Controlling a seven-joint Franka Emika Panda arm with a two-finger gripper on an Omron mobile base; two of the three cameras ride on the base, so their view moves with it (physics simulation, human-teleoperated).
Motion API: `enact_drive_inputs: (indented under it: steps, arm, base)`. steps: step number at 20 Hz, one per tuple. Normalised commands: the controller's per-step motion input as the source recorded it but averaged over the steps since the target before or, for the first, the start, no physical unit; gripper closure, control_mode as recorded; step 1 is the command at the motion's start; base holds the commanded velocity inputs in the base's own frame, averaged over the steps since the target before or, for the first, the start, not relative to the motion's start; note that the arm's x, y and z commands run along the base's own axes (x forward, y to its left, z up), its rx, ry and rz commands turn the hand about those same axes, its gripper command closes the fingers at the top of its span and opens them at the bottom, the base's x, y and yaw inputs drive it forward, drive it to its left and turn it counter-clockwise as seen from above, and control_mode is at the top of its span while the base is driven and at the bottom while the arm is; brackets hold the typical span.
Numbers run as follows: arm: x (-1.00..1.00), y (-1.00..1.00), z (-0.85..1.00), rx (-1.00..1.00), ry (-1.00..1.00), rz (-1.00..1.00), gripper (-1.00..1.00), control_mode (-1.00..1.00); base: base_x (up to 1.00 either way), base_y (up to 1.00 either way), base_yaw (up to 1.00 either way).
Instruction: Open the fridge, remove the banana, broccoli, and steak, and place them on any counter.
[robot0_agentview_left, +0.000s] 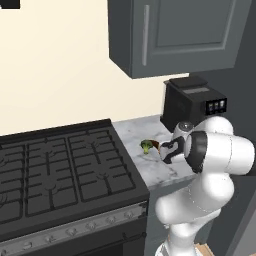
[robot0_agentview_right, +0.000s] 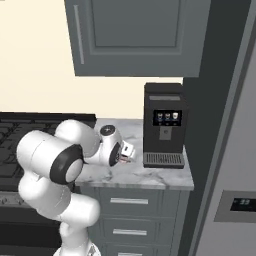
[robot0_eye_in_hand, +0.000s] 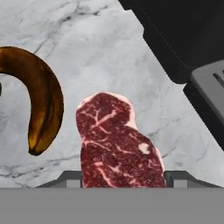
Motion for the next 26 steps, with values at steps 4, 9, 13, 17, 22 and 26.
enact_drive_inputs:
  steps: [4,9,13,17,22,26]
  arm:
    - [0.54,-0.18,-0.37,0.00,0.04,-0.03,1.00,-1.00]
    - [0.22,0.00,-0.22,0.01,0.01,0.00,-1.00,-1.00]
    - [-0.38,0.02,0.00,0.00,-0.01,0.00,-1.00,-1.00]
    - [-0.59,0.29,0.14,0.00,-0.01,0.00,-1.00,-1.00]
    - [-0.57,0.40,0.69,0.00,0.00,0.00,-1.00,-1.00]
    - [-0.81,0.40,1.00,0.00,-0.02,0.01,-1.00,-1.00]
  base:
    - [0.00,0.00,0.00]
    - [0.00,0.00,0.00]
    - [0.00,0.00,0.00]
    - [0.00,0.00,0.00]
    - [0.00,0.00,0.00]
    - [0.00,0.00,0.00]
